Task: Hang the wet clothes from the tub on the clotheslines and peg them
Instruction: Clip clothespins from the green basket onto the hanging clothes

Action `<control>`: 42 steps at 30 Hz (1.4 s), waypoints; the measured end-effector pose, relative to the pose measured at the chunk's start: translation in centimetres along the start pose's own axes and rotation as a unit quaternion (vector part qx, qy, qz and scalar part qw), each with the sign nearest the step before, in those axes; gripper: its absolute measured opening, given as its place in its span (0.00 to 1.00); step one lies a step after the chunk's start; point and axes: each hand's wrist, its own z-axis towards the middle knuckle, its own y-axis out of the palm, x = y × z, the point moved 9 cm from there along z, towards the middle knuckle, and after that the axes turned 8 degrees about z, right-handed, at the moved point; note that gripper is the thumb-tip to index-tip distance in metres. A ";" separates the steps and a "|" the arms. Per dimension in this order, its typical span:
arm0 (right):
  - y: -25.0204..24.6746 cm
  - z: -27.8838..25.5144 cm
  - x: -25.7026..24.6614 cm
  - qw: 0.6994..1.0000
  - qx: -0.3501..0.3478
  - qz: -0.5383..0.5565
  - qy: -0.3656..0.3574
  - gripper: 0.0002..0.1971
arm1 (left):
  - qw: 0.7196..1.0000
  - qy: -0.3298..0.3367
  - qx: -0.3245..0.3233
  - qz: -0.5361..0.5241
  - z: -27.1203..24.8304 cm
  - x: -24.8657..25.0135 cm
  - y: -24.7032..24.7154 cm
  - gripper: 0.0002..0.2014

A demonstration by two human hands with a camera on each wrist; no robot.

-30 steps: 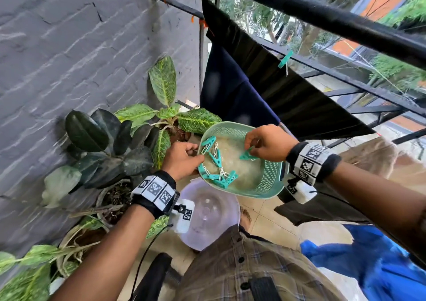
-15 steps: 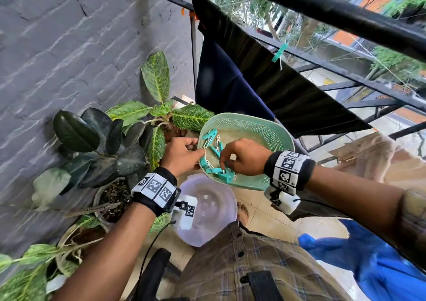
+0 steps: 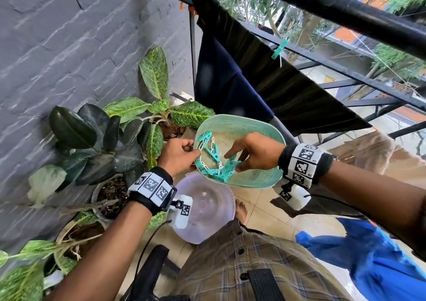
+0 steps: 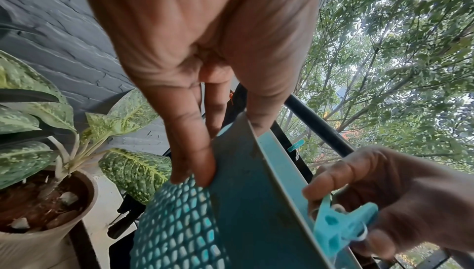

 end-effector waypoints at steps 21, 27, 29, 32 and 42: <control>-16.3 -0.6 17.5 0.916 0.359 0.101 0.144 0.15 | 0.997 -0.045 0.062 0.033 2.7 -1.5 -0.3 0.17; -18.5 5.5 15.7 0.917 0.364 0.074 0.142 0.07 | 0.991 -0.059 0.118 -0.004 2.7 -1.2 -1.4 0.16; -19.3 7.0 14.5 0.926 0.352 0.044 0.129 0.07 | 0.989 -0.063 0.131 -0.014 2.7 -1.5 -1.6 0.16; -19.8 8.1 13.3 0.935 0.335 0.009 0.120 0.11 | 0.987 -0.069 0.141 -0.033 2.8 -2.3 -1.9 0.17; -20.0 6.2 13.7 0.927 0.348 0.010 0.140 0.06 | 0.986 -0.076 0.129 -0.072 2.9 -3.7 -1.3 0.19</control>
